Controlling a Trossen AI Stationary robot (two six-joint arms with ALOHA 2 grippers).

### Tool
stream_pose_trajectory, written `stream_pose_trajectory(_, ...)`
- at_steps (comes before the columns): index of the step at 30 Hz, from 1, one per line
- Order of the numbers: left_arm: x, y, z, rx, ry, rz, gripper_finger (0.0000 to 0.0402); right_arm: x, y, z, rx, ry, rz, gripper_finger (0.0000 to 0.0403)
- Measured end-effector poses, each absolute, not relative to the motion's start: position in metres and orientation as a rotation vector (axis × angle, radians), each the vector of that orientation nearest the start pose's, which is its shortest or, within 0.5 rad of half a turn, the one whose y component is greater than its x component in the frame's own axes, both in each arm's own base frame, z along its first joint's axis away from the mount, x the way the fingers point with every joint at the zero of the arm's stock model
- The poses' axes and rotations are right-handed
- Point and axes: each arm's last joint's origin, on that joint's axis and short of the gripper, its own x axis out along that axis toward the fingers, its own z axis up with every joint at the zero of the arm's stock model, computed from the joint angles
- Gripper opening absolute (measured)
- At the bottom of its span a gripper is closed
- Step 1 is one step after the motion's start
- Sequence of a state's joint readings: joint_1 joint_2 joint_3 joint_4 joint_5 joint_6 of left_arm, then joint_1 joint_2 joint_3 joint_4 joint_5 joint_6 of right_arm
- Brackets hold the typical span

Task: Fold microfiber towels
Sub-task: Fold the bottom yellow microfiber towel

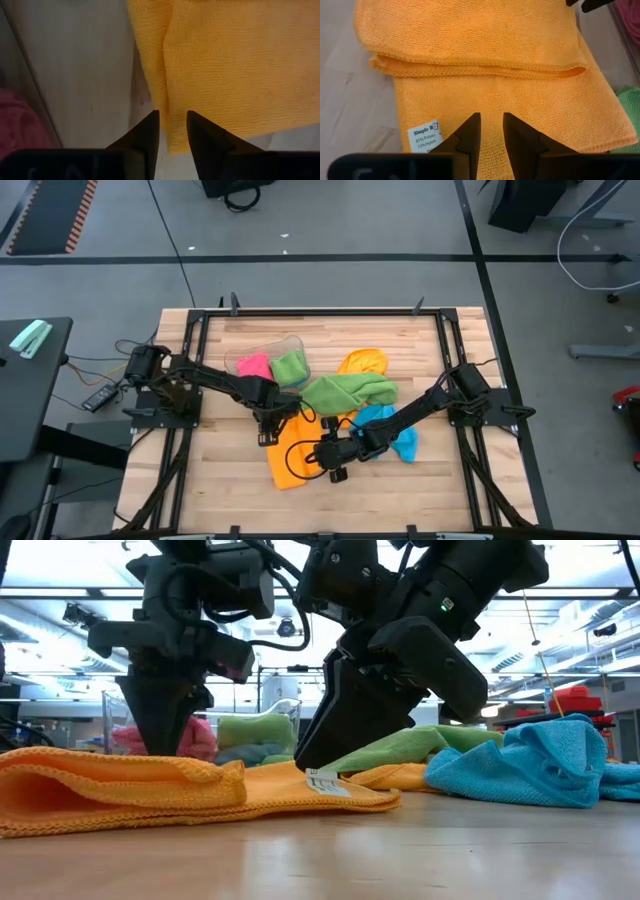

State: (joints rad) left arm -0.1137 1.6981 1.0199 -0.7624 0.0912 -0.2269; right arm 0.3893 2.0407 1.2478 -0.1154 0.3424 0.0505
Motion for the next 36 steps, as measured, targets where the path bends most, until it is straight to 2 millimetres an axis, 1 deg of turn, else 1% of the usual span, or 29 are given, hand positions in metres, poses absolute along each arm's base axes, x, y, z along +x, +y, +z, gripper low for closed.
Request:
stream_pose_trajectory(5, 0.293, -0.034, 0.163, -0.223, 1.460, -0.034, 0.0107, 0.386, 0.148, 0.132, -0.278, 0.848, 0.023, 0.0092)
stream_pose_trajectory(10, 0.293, -0.034, 0.162, -0.245, 1.468, -0.022, 0.0105, 0.386, 0.148, 0.132, -0.278, 0.848, 0.024, 0.0092)
stream_pose_trajectory(18, 0.295, -0.035, 0.162, -0.245, 1.442, 0.002, 0.0104, 0.386, 0.148, 0.132, -0.276, 0.847, 0.025, 0.0092)
stream_pose_trajectory(23, 0.297, -0.044, 0.154, -0.207, 1.455, 0.001, 0.0105, 0.386, 0.148, 0.132, -0.275, 0.845, 0.025, 0.0092)
stream_pose_trajectory(27, 0.297, -0.044, 0.153, -0.188, 1.456, 0.024, 0.0104, 0.386, 0.148, 0.132, -0.273, 0.839, 0.026, 0.0092)
stream_pose_trajectory(32, 0.297, -0.043, 0.154, -0.180, 1.453, 0.032, 0.0094, 0.386, 0.148, 0.132, -0.272, 0.838, 0.026, 0.0092)
stream_pose_trajectory(36, 0.297, -0.044, 0.154, -0.176, 1.452, 0.026, 0.0072, 0.386, 0.148, 0.132, -0.272, 0.837, 0.026, 0.0092)
